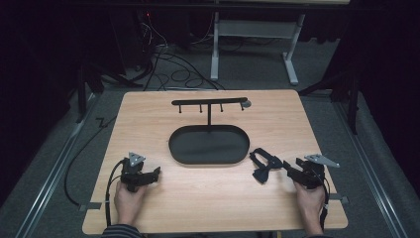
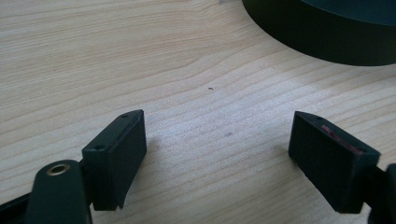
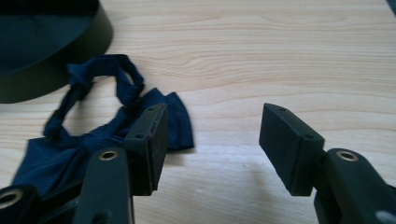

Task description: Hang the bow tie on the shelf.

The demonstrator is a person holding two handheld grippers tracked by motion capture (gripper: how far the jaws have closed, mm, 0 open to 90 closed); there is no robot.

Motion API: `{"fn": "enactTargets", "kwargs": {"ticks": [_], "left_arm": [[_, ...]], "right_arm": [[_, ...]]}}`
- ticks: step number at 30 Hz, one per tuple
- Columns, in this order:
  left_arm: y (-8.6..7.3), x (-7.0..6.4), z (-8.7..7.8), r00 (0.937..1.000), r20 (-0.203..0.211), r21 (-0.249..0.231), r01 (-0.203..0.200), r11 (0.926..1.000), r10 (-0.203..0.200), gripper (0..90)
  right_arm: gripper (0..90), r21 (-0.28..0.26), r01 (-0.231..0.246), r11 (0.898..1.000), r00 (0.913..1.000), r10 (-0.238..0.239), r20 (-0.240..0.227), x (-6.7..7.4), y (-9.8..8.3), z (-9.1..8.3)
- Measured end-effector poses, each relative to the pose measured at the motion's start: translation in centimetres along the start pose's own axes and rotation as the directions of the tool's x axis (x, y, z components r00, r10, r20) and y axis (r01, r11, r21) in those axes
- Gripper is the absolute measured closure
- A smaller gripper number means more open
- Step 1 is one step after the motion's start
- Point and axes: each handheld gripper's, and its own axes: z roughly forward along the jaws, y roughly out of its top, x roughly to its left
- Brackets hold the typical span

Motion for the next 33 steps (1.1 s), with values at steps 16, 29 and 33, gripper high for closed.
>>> {"fn": "enactTargets", "kwargs": {"ticks": [16, 29, 33], "left_arm": [[0.0, 0.0, 0.0, 1.0, 0.0, -0.002, 0.002, 1.0, -0.003, 19.5], [0.0, 0.0, 0.0, 1.0, -0.001, -0.002, 0.002, 1.0, -0.002, 19.5], [0.0, 0.0, 0.0, 1.0, -0.001, -0.001, 0.002, 1.0, -0.002, 19.5]], "right_arm": [[49.6, -0.002, 0.039, 0.999, 0.995, -0.039, -0.091, 1.9, 1.0, 0.5], [52.7, 0.015, 0.071, 0.997, 0.9896, -0.069, -0.126, 3.7, 2.8, 1.9], [53.1, 0.022, 0.075, 0.997, 0.9889, -0.071, -0.13, 4.0, 3.3, 2.4]]}}
